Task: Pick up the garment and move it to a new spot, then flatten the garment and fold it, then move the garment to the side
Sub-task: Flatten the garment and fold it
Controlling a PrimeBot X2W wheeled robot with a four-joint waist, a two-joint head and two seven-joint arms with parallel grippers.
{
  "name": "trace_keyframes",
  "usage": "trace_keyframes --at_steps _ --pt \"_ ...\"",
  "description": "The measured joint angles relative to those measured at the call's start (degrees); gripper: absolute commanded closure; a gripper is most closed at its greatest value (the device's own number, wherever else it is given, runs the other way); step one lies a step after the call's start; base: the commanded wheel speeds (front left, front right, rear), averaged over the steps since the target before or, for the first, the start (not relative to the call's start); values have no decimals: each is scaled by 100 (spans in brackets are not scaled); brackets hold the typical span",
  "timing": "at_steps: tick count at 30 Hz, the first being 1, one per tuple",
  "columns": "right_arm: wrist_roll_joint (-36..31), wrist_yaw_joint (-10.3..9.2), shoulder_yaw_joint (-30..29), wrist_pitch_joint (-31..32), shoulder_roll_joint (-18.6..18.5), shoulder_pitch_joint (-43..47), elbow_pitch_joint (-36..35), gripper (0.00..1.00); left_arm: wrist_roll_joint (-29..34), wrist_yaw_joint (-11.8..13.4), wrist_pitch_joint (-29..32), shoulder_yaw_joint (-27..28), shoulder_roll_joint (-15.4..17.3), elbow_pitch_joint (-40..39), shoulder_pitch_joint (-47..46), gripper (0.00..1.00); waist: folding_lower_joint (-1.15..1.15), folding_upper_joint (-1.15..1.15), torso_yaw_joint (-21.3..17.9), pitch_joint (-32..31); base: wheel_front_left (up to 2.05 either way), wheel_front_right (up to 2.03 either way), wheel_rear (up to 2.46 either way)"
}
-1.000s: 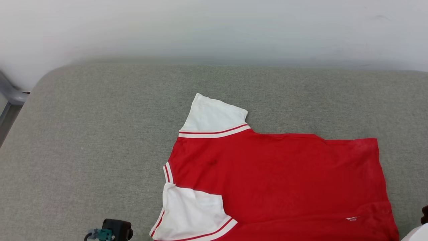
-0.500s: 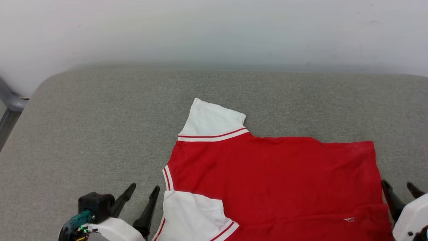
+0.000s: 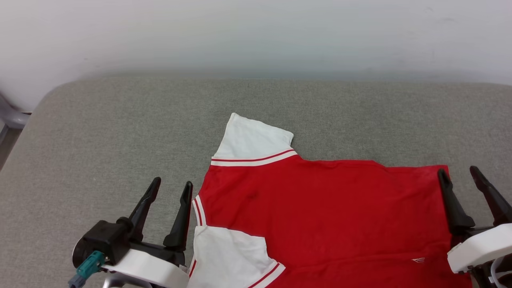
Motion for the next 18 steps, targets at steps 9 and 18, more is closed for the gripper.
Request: trace_keyframes --at_steps 9,18 --pt "-58 -2 287 -570 107 -232 250 0 668 -779 -14 382 -343 338 -293 0 0 0 -186 387 0 0 0" --pt "-164 -1 530 -827 223 -659 216 0 537 -1455 1160 323 370 846 -1986 0 0 0 -608 1112 0 0 0"
